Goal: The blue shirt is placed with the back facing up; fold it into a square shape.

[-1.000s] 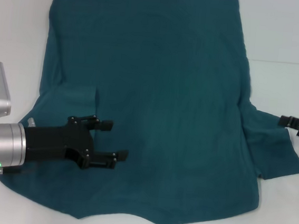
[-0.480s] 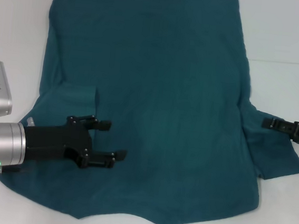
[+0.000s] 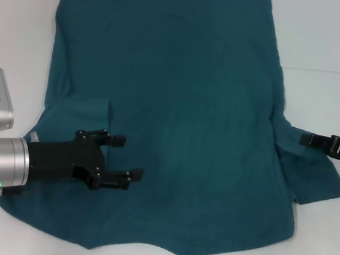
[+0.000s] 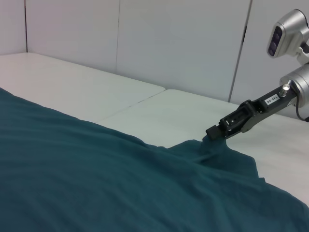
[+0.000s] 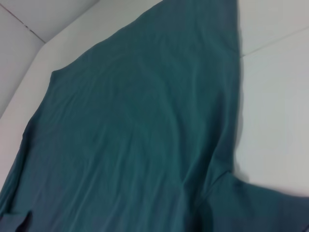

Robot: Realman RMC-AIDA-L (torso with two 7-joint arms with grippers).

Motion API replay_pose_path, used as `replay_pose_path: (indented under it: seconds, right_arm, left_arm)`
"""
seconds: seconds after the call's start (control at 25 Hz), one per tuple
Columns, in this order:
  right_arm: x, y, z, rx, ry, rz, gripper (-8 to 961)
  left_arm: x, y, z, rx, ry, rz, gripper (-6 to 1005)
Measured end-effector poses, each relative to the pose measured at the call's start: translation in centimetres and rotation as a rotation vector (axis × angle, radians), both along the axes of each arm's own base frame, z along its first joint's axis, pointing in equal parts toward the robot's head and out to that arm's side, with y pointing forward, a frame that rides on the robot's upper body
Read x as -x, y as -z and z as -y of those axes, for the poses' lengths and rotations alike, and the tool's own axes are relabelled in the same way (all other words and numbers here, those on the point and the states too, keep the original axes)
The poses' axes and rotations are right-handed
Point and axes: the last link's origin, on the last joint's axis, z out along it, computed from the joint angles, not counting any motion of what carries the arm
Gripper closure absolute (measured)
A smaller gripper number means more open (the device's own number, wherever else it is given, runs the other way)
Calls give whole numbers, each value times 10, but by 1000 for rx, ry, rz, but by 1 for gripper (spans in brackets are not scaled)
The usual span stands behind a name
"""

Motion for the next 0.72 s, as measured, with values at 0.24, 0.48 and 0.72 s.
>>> replay_pose_path:
  seconds: [0.24, 0.48, 0.72]
  right_arm:
    - [1, 3, 1, -2, -4, 1, 571]
    - [-2, 1, 1, -28, 7, -11, 757]
    - [-7, -7, 1, -74, 13, -19, 896]
  left_arm:
    - [0, 0, 0, -1, -1, 1, 124]
    - [0, 0, 0, -1, -1, 1, 124]
    - [0, 0, 0, -1, -1, 1, 124]
